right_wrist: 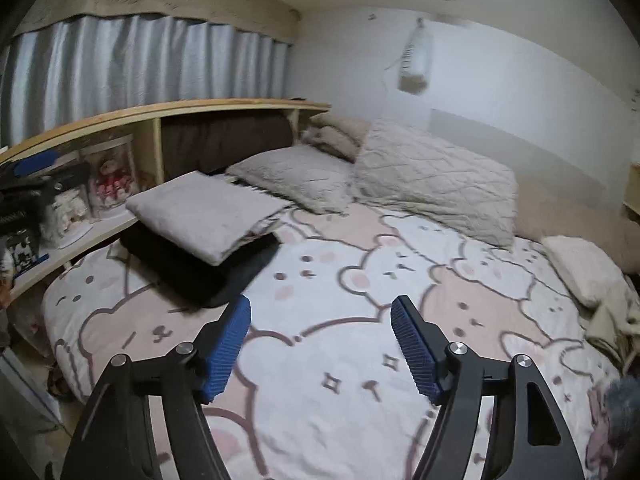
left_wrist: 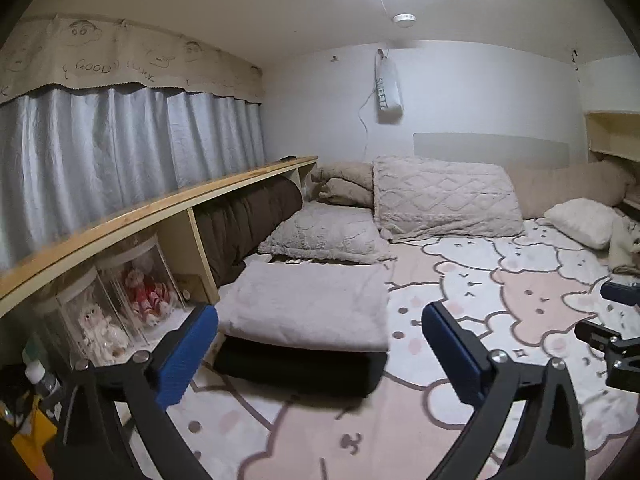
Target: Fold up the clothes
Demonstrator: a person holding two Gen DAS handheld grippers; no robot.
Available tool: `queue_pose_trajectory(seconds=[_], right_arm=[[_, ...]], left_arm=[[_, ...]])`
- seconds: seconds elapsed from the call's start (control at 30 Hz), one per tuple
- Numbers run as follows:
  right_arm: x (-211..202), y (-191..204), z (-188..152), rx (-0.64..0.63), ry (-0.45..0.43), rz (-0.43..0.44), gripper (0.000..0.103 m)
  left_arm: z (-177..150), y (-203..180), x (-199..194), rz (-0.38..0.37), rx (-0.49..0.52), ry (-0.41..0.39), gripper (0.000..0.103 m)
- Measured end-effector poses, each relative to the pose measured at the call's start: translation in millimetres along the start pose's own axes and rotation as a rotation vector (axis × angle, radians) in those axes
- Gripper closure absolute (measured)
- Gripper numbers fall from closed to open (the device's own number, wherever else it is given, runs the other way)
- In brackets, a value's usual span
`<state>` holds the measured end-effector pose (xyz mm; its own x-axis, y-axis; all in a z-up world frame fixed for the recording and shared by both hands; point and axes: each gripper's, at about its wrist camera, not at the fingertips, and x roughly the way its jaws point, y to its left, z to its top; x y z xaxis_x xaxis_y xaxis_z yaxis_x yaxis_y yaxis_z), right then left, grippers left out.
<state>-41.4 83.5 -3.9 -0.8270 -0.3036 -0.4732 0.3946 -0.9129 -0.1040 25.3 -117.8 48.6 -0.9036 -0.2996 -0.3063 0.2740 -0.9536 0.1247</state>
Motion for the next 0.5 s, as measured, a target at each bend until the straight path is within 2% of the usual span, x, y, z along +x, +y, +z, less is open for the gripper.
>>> queue_pose_trajectory(seconds=[0.13,0.17,0.2,0.27,0.5], right_arm=[[-15.2,-22.4,-8.5,0.030,-0.003,-0.043,0.030],[-20.2,-27.5,-10.7,0.035,-0.009,-0.052,0.025],[-26.6,-33.2,-13.8,0.041,-0.019,-0.065,0.012],[-38.2,-42.6,-17.6,0.055,-0.046,-0.092,0.003],[-70.5,-69.8,-29.4,0.087,-0.057,-0.125,0.002]], left_arm=[[-2.3,-7.4,-16.7,0.010,-0.004,0.004,0.001],[-3.5,-8.4,-20.0,0.009,-0.006,0.008,0.001],[-4.9,-10.5,-22.9,0.007,-0.007,0.014,0.000],[-8.8,-13.3,-28.9,0.000,-0.011,0.023,0.000],[-24.5,-22.9,-37.0,-0.022,-0.030,0.058,0.000]])
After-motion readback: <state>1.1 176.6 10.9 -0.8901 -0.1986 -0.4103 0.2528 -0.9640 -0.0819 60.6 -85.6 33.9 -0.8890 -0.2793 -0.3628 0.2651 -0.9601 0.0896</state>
